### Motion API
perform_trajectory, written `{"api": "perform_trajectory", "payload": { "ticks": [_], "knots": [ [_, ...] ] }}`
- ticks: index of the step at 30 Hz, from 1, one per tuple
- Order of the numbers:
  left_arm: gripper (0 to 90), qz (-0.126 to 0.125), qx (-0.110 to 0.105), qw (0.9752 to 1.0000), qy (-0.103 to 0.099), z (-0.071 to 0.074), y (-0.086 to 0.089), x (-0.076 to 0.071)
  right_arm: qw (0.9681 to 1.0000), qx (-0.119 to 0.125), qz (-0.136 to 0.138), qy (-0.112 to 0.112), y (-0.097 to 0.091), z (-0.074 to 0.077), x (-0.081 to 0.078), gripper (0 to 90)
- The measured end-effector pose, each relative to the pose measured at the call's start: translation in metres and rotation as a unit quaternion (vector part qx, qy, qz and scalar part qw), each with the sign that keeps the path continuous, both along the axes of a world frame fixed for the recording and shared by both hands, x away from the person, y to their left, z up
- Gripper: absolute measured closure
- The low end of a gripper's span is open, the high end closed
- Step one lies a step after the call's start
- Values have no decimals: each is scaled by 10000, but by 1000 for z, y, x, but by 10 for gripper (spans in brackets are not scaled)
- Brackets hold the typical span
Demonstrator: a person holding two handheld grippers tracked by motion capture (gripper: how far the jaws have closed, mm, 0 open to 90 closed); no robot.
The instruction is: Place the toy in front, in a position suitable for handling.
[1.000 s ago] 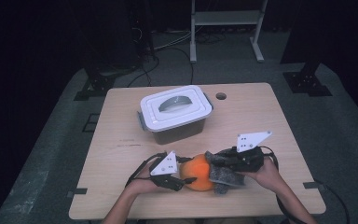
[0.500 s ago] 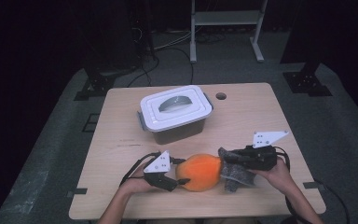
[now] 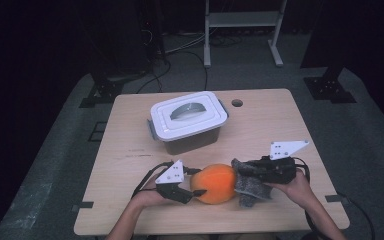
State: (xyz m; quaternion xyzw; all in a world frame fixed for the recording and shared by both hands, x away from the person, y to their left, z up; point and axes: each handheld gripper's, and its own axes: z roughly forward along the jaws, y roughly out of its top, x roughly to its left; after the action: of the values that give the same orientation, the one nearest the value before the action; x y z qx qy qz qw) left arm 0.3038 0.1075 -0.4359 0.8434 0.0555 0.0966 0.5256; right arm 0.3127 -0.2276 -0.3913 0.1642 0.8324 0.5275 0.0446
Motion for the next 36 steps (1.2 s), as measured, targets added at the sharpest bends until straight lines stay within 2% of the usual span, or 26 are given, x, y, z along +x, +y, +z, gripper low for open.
{"api": "perform_trajectory", "payload": {
  "ticks": [3, 5, 6, 7, 9, 12, 15, 17, 19, 20, 23, 25, 28, 31, 33, 36],
  "knots": [
    [353, -24, -4, 10000, -37, 1, -2, 0, 9998, -100, 147, -88, 13, 3, 0, 766],
    [351, 3, -22, 10000, 12, -1, 0, 0, 9996, -219, 192, -60, 20, -1, 2, 765],
    [346, 1, -17, 10000, 13, -2, 1, 0, 9996, -169, 206, 0, 21, -6, 3, 766],
    [338, 14, -49, 10000, 22, -3, 2, 0, 9997, -112, 209, 27, 20, -9, 5, 766],
    [264, 77, -115, 9999, -47, -4, 0, 0, 9998, -93, 161, 89, 16, -12, 5, 766],
    [218, 124, -180, 9998, -40, -5, -6, 0, 9998, -171, 31, 56, 9, -13, 6, 765],
    [329, 125, -240, 9996, -101, 1, -11, -3, 9999, -164, 25, 4, 9, -7, 3, 766],
    [377, 88, -314, 9994, -117, 6, -15, -6, 9998, -29, 171, -78, 15, 4, 1, 766],
    [386, -20, -338, 9992, -190, 10, -21, -9, 9994, 13, 288, -167, 23, 10, 0, 765],
    [386, -28, -355, 9992, -195, 11, -22, -10, 9991, -18, 354, -248, 29, 13, -1, 765],
    [379, -10, -359, 9992, -162, 8, -19, -8, 9986, -188, 410, -274, 35, 11, 0, 765],
    [344, -19, -414, 9991, -70, 3, -15, -5, 9990, -152, 380, -189, 32, 4, 2, 765],
    [204, -30, -484, 9988, 14, 0, -14, -4, 9994, -72, 334, -56, 24, -7, 1, 766],
    [135, -47, -324, 9994, 53, -7, -17, -4, 9997, -29, 231, -19, 16, -9, 1, 765],
    [191, -41, -428, 9990, 115, -12, -16, -4, 9998, -61, 180, 10, 12, -8, 2, 766],
    [335, 32, -445, 9990, 66, -8, -16, -5, 9997, -119, 200, -80, 15, -3, 0, 767]
  ]
}}
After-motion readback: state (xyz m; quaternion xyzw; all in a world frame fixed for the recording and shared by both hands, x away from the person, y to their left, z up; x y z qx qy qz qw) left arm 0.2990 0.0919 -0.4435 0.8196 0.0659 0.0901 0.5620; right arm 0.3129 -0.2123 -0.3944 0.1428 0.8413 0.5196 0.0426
